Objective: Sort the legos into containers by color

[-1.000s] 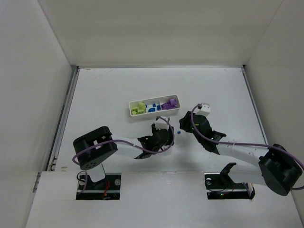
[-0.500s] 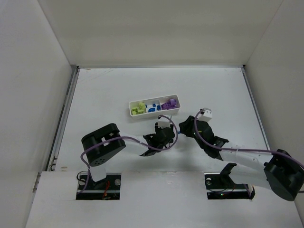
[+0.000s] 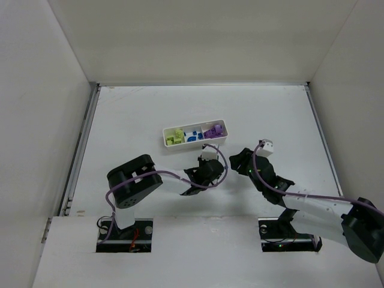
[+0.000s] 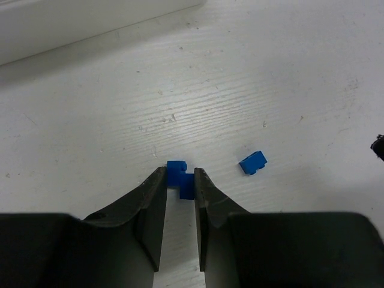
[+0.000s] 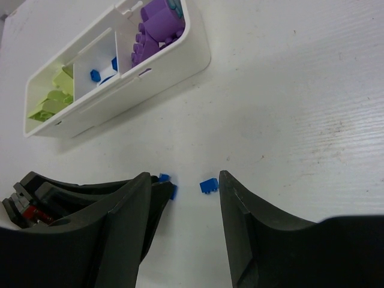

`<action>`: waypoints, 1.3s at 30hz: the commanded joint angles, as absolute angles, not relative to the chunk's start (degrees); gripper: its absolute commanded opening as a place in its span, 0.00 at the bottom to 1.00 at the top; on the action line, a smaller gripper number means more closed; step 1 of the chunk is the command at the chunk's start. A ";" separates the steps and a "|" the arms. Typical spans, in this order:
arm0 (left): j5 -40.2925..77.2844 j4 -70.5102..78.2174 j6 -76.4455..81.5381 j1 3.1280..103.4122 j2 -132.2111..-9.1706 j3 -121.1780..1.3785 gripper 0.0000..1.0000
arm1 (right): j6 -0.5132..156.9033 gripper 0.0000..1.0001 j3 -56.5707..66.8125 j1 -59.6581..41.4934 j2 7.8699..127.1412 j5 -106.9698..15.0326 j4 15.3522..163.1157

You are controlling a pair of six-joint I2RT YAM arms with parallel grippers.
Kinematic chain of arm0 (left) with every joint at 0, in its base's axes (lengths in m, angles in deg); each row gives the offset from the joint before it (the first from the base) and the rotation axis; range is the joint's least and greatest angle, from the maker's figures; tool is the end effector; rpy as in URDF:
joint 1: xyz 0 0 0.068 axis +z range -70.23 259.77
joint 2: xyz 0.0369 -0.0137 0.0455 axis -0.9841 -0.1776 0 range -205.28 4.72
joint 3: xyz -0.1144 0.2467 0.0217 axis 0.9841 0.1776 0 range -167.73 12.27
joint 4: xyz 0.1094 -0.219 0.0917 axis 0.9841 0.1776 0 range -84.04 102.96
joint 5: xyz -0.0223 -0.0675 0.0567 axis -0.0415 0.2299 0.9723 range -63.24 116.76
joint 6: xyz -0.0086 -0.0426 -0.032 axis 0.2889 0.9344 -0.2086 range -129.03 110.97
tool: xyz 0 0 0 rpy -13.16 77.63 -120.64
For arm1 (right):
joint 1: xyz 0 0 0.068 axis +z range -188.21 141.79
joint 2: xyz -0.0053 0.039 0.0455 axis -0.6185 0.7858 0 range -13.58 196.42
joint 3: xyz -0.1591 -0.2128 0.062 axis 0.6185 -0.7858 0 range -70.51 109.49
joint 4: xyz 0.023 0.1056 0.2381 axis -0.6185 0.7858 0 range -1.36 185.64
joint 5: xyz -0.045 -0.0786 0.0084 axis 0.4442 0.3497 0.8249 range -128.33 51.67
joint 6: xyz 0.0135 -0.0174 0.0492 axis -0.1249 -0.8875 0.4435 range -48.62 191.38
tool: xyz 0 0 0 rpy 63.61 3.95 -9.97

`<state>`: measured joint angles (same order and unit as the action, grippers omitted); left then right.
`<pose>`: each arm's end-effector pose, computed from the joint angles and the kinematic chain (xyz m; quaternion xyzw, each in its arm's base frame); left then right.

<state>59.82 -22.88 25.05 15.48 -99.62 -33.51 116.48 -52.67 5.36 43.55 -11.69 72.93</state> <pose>0.1713 -0.3110 0.1401 0.0781 0.8376 -0.2035 0.5009 0.1569 0.1272 0.1843 0.1371 0.8124 0.2346 0.5159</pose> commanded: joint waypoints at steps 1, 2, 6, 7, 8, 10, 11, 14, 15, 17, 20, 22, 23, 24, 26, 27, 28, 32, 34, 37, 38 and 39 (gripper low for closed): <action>60.24 -20.85 24.80 16.09 -96.19 -33.79 0.18 | 117.26 0.55 -52.85 5.07 43.38 -10.73 70.36; 60.16 -20.85 24.80 16.36 -94.97 -33.52 0.18 | 117.35 0.55 -52.93 5.25 43.55 -10.73 70.10; 58.49 -19.54 24.72 18.20 -89.34 -33.61 0.18 | 117.96 0.55 -53.11 4.81 44.87 -10.82 69.74; 58.31 -19.36 24.54 18.64 -88.02 -33.61 0.18 | 117.96 0.55 -53.02 4.90 45.05 -10.82 69.74; 58.14 -19.18 24.19 19.34 -86.79 -33.61 0.18 | 117.96 0.55 -53.02 5.07 45.13 -10.73 69.66; 57.87 -19.00 23.40 20.83 -84.59 -33.61 0.18 | 117.96 0.55 -52.94 5.08 45.40 -10.64 69.65; 57.70 -18.66 22.79 21.88 -83.54 -33.78 0.18 | 117.96 0.55 -52.94 4.99 45.66 -10.90 69.57; 57.52 -18.04 21.03 25.66 -80.81 -34.14 0.18 | 118.23 0.55 -52.50 5.08 46.71 -10.91 69.39; 57.52 -18.04 20.42 27.07 -80.19 -34.31 0.19 | 118.05 0.55 -52.23 5.08 47.24 -10.82 69.39; 57.26 -18.21 19.01 31.02 -80.36 -35.27 0.19 | 117.87 0.55 -51.71 5.25 48.47 -10.73 69.39; 54.11 -17.86 18.39 35.15 -82.64 -37.47 0.20 | 117.61 0.55 -50.92 5.69 50.14 -10.56 69.48; 52.69 -17.86 18.04 37.01 -85.01 -39.05 0.21 | 117.44 0.55 -50.56 6.65 50.58 -10.12 70.00; 52.60 -17.86 17.69 37.97 -86.67 -40.02 0.21 | 117.26 0.55 -50.56 6.92 50.67 -9.59 70.18; 52.25 -17.86 17.34 38.68 -88.00 -40.81 0.21 | 117.35 0.55 -50.74 7.01 50.67 -9.24 70.36; 52.07 -17.86 17.07 39.56 -90.11 -42.04 0.23 | 117.35 0.55 -50.74 7.01 50.76 -9.06 71.06; 51.90 -17.86 16.90 39.74 -90.81 -42.48 0.23 | 117.35 0.55 -50.48 7.18 50.76 -9.06 71.50; 51.81 -17.86 16.37 39.91 -91.95 -43.18 0.25 | 117.26 0.55 -50.39 7.53 50.67 -8.89 71.93; 52.42 -17.86 15.58 40.09 -93.90 -44.16 0.36 | 117.43 0.55 -49.51 7.71 51.90 -6.69 75.18; 52.77 -17.86 15.92 40.09 -93.72 -43.72 0.42 | 117.35 0.55 -48.11 7.80 53.13 -6.42 77.21; 53.47 -17.86 16.45 39.83 -91.36 -42.40 0.47 | 116.21 0.56 -45.65 8.76 56.11 -6.25 78.62; 53.65 -18.38 16.54 39.65 -89.78 -41.35 0.48 | 115.42 0.55 -44.94 8.85 57.43 -6.25 78.71; 53.91 -18.56 16.72 39.48 -87.94 -40.21 0.48 | 114.72 0.54 -44.15 9.12 58.75 -6.25 78.71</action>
